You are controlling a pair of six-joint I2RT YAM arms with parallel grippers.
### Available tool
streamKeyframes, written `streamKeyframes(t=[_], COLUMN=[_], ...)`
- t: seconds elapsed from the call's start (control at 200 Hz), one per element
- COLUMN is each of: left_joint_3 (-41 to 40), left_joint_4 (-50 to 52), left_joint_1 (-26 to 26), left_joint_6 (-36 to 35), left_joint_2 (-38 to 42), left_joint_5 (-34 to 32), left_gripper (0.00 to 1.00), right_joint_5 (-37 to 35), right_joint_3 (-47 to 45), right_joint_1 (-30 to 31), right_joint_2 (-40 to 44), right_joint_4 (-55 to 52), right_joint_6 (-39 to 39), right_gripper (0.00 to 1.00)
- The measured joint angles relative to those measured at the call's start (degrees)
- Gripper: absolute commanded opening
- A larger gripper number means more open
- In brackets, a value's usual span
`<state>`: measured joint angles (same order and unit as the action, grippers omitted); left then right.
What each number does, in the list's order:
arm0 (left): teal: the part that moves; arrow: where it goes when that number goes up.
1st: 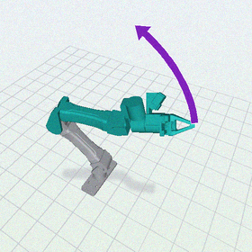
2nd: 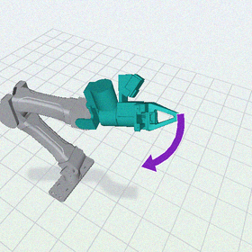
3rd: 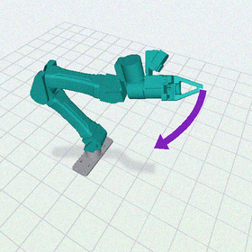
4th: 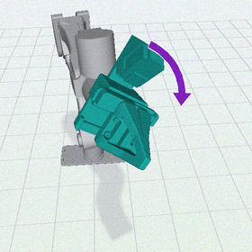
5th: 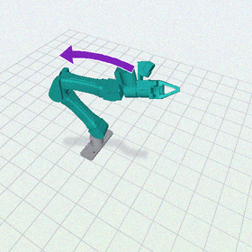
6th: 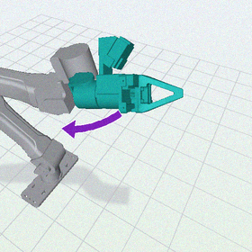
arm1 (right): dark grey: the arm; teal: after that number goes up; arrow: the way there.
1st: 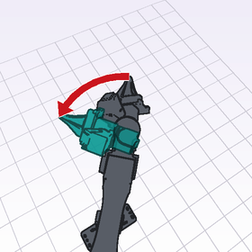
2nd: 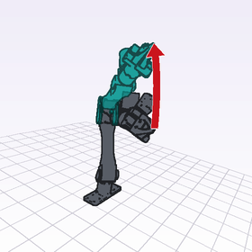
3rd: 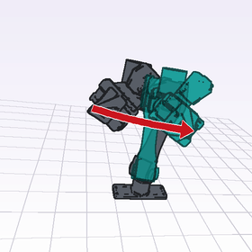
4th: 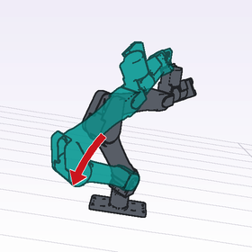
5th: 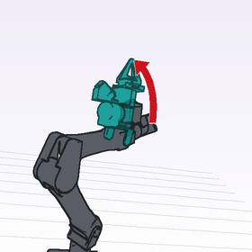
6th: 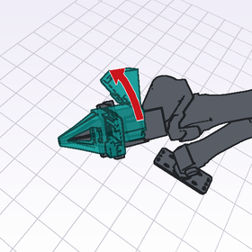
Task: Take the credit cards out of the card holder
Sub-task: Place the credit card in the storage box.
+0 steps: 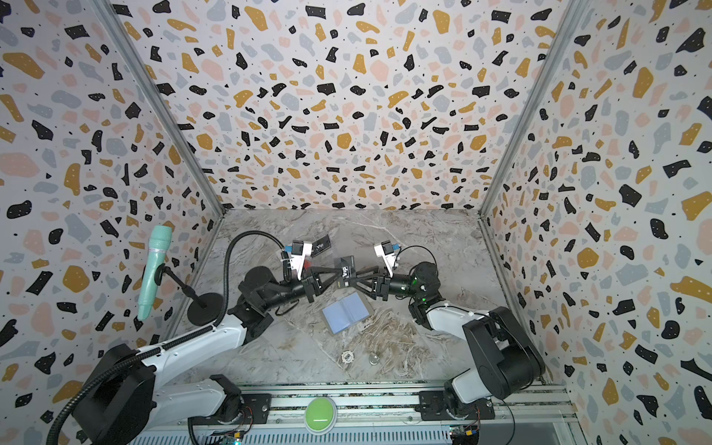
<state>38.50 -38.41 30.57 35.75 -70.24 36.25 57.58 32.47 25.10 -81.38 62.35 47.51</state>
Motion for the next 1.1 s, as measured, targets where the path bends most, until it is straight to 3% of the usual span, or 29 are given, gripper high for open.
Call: streamKeyframes(t=[0.145,0.25,0.4,0.541,0.806,1.101], left_joint_3=[17.5,30.5,46.2,55.9,74.5,77.8], left_joint_4=[25.7,44.2,66.9,80.8,94.2,93.7], left_joint_1=[-8.5,-10.8,-10.9,-10.9,-10.9,-10.6], left_joint_6=[-16.7,-30.0,-46.4,-57.1,-67.8,-70.9], left_joint_2=[-4.7,-12.5,-26.3,-35.8,-47.5,-50.4], left_joint_5=[1.7,-1.5,-6.8,-11.5,-21.5,-27.6], left_gripper=[0.00,0.00,0.00,0.00,0.00,0.00], right_joint_5=[-9.0,-14.6,-20.4,-23.6,-25.7,-26.3], right_joint_3=[3.5,6.3,6.3,4.6,1.2,-0.4], right_joint_1=[-0.2,0.0,-0.1,-0.4,-0.6,-0.8], right_joint_2=[8.0,11.6,14.3,15.5,16.9,18.8], right_joint_4=[-24.3,-36.2,-45.8,-49.4,-51.1,-51.2], right_joint_6=[-16.1,-25.1,-31.9,-34.2,-34.9,-35.0], right_gripper=[0.74,0.75,0.76,0.76,0.76,0.76])
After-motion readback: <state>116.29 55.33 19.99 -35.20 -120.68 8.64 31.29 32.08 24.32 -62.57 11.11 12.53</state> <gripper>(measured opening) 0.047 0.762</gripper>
